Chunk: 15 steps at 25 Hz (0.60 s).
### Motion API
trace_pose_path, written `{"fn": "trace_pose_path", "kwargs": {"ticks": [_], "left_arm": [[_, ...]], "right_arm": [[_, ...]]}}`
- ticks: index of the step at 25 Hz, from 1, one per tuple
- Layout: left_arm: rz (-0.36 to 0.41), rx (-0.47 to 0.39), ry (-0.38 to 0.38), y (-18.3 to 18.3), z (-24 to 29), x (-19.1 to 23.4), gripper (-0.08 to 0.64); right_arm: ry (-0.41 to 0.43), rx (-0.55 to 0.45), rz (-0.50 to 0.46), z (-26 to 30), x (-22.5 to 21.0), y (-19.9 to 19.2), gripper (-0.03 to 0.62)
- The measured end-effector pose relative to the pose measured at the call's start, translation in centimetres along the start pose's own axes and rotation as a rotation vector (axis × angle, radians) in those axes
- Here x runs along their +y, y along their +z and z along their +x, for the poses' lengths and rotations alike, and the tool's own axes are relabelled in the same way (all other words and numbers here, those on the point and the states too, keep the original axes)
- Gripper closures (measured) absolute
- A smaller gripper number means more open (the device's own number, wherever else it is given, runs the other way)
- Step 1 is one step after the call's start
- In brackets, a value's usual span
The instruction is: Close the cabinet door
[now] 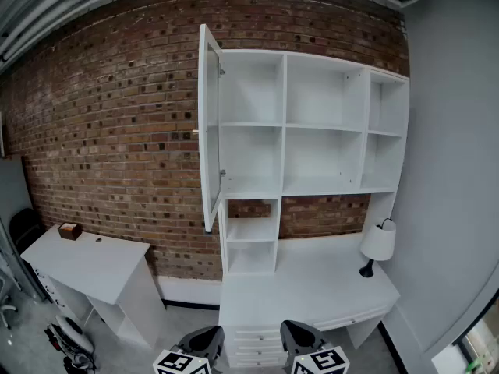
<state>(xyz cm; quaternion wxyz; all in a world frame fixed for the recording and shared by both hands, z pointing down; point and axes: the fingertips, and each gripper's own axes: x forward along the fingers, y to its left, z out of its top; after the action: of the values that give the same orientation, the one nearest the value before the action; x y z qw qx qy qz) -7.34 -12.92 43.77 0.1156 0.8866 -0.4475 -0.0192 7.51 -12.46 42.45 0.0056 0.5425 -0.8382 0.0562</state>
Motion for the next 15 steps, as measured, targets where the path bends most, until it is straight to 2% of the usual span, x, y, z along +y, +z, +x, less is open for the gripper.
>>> {"fn": "trace_pose_path", "kwargs": {"ticks": [15], "left_arm": [[0.0, 0.002, -0.001, -0.08, 0.18, -0.26, 0.552]], "right_arm": [[0.008, -0.016, 0.022, -0.11, -0.13, 0.11, 0.566]]}}
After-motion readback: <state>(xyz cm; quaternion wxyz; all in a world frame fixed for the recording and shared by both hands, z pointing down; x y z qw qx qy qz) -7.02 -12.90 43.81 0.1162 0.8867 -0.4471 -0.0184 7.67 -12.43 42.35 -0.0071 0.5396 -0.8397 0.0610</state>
